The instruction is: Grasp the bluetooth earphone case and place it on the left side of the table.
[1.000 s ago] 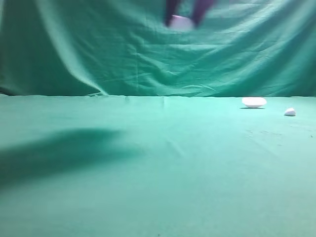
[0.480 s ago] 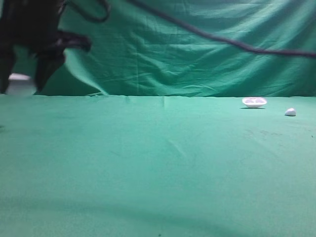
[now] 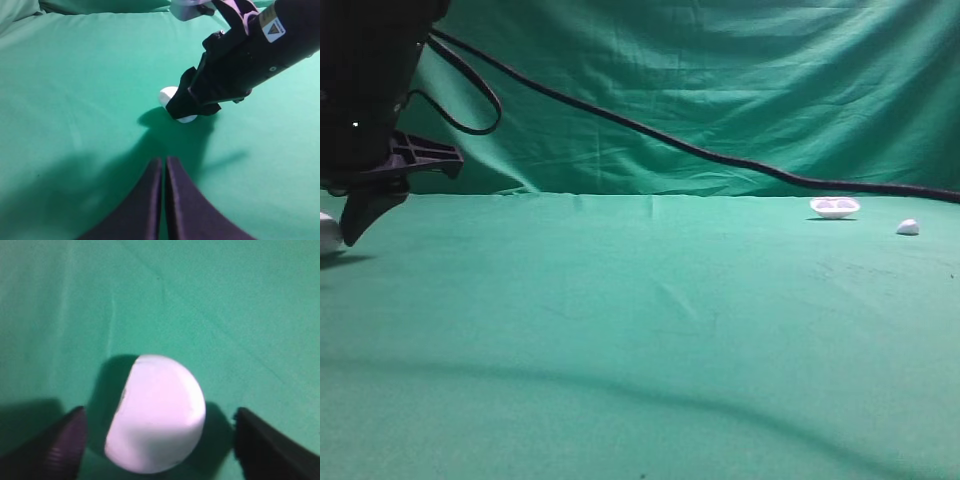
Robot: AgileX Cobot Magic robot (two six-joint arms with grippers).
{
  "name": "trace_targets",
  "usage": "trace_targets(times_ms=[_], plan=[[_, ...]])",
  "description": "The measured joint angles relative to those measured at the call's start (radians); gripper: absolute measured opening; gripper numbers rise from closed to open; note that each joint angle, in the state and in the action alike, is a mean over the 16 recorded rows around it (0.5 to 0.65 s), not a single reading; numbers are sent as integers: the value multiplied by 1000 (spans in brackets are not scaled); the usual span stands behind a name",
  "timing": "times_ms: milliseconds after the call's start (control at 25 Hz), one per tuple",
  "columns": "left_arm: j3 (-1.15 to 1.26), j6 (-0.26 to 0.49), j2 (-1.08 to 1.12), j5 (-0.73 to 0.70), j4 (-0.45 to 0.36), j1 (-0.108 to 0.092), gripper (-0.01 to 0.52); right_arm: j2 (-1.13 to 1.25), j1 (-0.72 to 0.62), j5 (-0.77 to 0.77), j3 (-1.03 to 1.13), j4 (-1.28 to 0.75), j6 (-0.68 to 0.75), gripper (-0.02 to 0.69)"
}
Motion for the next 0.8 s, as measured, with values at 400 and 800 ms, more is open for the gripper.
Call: trace_targets(times_ms=[400, 800], plan=[[0, 0, 0, 0, 0, 1, 0, -324, -62, 375, 5, -73, 7, 222], [0, 0, 0, 0, 0, 1, 0, -705, -252, 485, 206, -44, 14, 0]])
